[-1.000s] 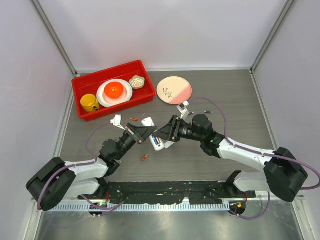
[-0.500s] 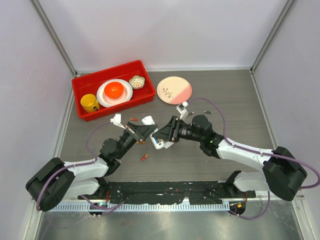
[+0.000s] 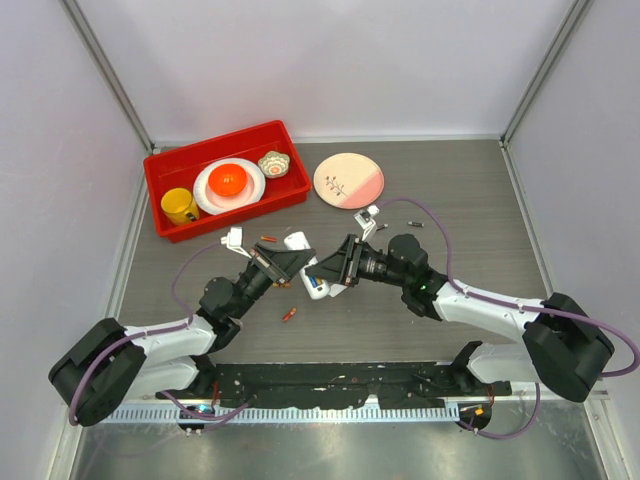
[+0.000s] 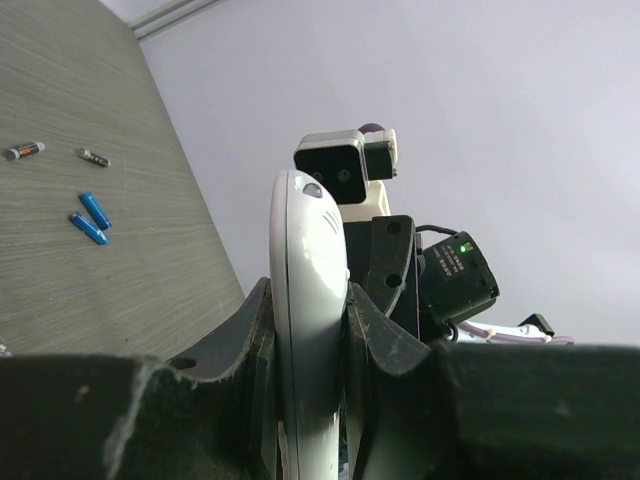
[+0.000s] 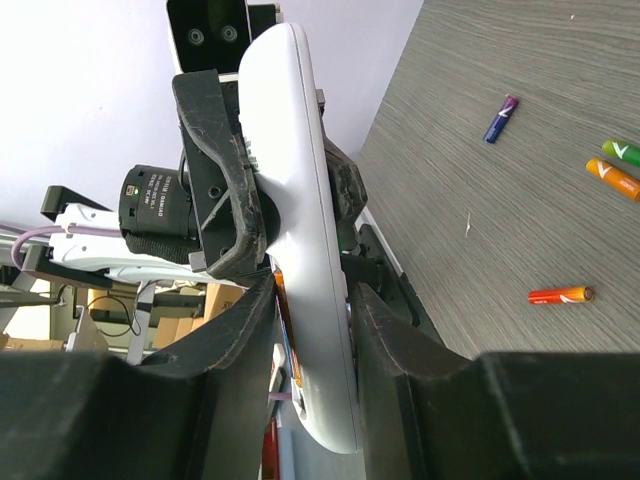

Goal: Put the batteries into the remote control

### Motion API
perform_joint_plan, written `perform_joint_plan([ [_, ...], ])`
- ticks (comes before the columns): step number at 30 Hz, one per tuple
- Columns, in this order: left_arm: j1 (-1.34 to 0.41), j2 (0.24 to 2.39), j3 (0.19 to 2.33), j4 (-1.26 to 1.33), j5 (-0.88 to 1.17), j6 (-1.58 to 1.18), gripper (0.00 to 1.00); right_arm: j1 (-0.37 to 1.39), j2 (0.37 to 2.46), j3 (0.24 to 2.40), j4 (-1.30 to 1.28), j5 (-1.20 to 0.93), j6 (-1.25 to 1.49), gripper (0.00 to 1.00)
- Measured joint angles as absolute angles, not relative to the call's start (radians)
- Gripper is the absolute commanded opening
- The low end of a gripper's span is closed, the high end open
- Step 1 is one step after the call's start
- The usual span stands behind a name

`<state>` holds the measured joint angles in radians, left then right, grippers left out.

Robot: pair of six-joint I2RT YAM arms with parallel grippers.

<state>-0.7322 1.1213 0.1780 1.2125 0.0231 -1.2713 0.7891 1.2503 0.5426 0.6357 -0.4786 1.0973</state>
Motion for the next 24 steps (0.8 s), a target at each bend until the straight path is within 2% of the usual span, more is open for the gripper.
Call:
perform_joint_plan([
  [9,-0.732,1.121,0.180,1.212,0.028,-1.274,0.00,0.789,1.250,0.529,0.668,-0.482,1.099,0.38],
  [10,-0.733,1.121,0.180,1.211,0.028,-1.274,0.00,0.789,1.250,0.527,0.670,-0.482,1.098,0.47],
  [14,-0.730,1.120,0.185,1.219,0.019,-1.266,0.00,0.791,1.250,0.522,0.655,-0.487,1.111,0.64],
  [17,-0.728,1.120,0.186,1.230,0.016,-1.265,0.00,0.791,1.248,0.522,0.622,-0.488,1.118,0.68],
  [24,-0.728,1.121,0.181,1.256,0.012,-1.275,0.00,0.782,1.216,0.576,0.523,-0.489,1.103,0.70],
])
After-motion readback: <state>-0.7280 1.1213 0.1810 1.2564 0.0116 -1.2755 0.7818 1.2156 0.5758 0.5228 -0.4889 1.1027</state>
